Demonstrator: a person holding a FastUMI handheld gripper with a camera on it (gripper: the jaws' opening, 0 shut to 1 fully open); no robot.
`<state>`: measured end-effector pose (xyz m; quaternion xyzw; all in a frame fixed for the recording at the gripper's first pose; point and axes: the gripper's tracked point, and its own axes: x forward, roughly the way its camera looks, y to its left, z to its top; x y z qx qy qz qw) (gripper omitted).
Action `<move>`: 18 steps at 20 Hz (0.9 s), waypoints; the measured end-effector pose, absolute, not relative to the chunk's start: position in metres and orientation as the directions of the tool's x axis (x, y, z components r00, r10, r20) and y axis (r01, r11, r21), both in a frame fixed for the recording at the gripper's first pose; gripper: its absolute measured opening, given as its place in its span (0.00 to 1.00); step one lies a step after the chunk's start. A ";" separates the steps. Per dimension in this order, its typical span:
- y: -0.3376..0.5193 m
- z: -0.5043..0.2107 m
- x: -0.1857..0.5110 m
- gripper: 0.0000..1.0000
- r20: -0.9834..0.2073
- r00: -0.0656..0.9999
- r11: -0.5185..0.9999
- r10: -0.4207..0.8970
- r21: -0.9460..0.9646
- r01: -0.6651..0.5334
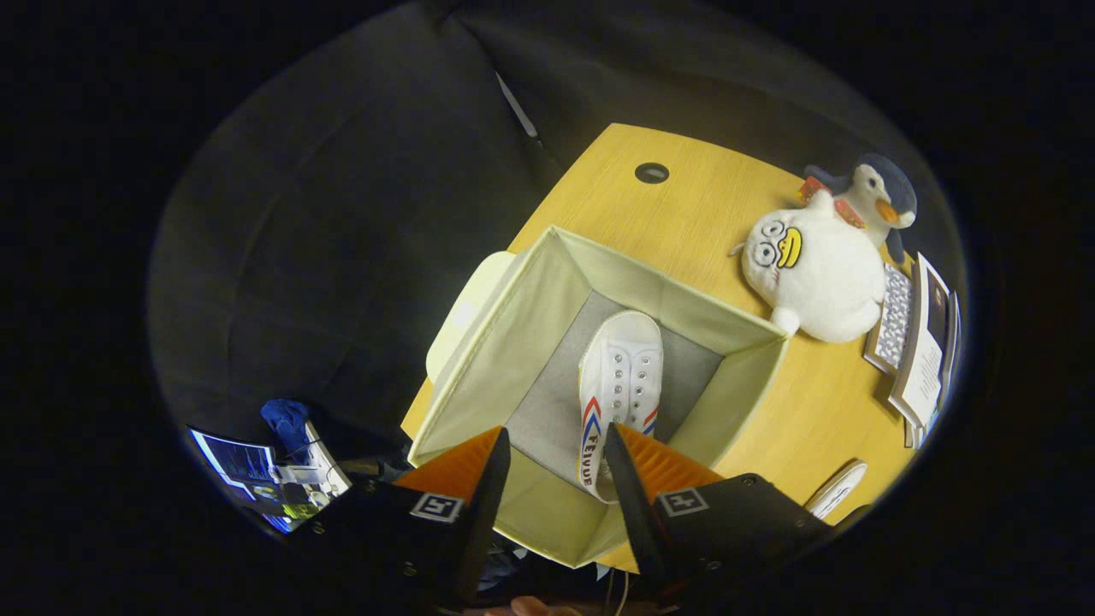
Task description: Open the storage box then place both shoes into the box .Put the left shoe in first, then the right shoe, with the right side of both shoes facing outward in a uniform manner.
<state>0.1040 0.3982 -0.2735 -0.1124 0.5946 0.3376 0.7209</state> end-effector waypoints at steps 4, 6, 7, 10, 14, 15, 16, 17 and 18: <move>0.385 -0.238 0.107 0.83 -0.913 0.099 0.745 0.396 0.256 -0.616; 0.373 -0.226 0.109 0.89 -0.902 0.113 0.743 0.416 0.266 -0.615; 0.364 -0.224 0.112 0.88 -0.901 0.117 0.746 0.419 0.267 -0.611; 0.331 -0.224 0.116 0.89 -0.901 0.131 0.775 0.413 0.272 -0.571; 0.280 -0.231 0.126 0.98 -0.905 0.165 0.817 0.392 0.260 -0.514; 0.268 -0.231 0.127 0.98 -0.904 0.170 0.825 0.392 0.264 -0.500; 0.256 -0.232 0.127 0.98 -0.903 0.174 0.833 0.392 0.268 -0.485; 0.242 -0.233 0.127 0.98 -0.904 0.178 0.840 0.390 0.270 -0.470; 0.229 -0.236 0.128 0.98 -0.904 0.183 0.849 0.387 0.272 -0.453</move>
